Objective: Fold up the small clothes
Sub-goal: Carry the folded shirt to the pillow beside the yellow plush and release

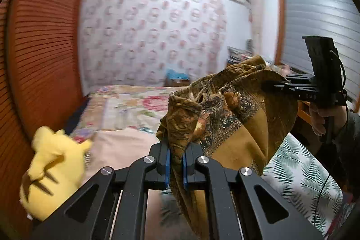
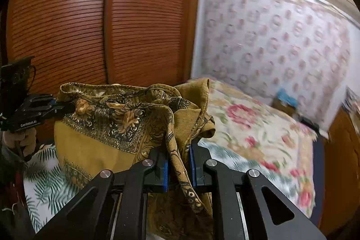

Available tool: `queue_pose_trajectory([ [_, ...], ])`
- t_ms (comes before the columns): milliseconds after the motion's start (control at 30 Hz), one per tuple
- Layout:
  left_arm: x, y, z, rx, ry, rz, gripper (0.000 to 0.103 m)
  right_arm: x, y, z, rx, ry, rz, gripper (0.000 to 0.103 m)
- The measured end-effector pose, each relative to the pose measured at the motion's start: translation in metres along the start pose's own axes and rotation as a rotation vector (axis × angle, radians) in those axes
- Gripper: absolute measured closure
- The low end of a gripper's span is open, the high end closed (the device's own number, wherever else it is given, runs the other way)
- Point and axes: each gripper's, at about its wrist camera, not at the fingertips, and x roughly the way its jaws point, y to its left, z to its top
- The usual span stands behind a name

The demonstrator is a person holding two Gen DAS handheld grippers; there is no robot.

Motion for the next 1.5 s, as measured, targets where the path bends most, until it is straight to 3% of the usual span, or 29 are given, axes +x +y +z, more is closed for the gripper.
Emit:
queue_pose_trajectory([
  [267,-0.021,0.066,-0.037,-0.135,-0.001,0.155,0.094,0.084,0.016,0.055,-0.169,0.044,0.12,0.089],
  [467,-0.006,0.097,-0.07,-0.193,0.095,0.261,0.094,0.165,0.041,0.085,-0.278,0.112,0.181,0.089],
  [667,-0.007,0.107,-0.095,-0.213,0.17,0.307,0.094,0.229,0.051,0.097,-0.316,0.155,0.184,0.088],
  [767,-0.006,0.109,-0.099,-0.221,0.195,0.312,0.094,0.251,0.045,0.095,-0.273,0.175,0.18,0.077],
  [833,-0.006,0.108,-0.098,-0.217,0.199,0.323,0.094,0.258,0.041,0.098,-0.238,0.177,0.161,0.06],
  [900,-0.007,0.108,-0.096,-0.212,0.198,0.33,0.092,0.262,0.036,0.095,-0.189,0.171,0.167,0.046],
  [933,-0.008,0.108,-0.095,-0.214,0.195,0.329,0.084,0.259,0.031,0.092,-0.172,0.165,0.168,0.041],
  [1067,-0.019,0.105,-0.09,-0.21,0.155,0.315,0.062,0.239,0.014,0.072,-0.094,0.146,0.133,0.039],
  [1167,-0.028,0.097,-0.083,-0.181,0.12,0.299,0.038,0.212,0.008,0.052,-0.018,0.119,0.119,0.039],
  [1200,-0.029,0.095,-0.081,-0.18,0.115,0.296,0.025,0.196,0.009,0.04,0.007,0.109,0.108,0.039],
  [1333,-0.034,0.074,-0.071,-0.146,0.09,0.258,0.02,0.148,0.005,0.003,0.089,0.076,0.054,0.039],
  [1500,-0.031,0.038,-0.064,-0.107,0.08,0.214,0.02,0.081,0.034,-0.034,0.158,0.045,-0.032,0.039],
])
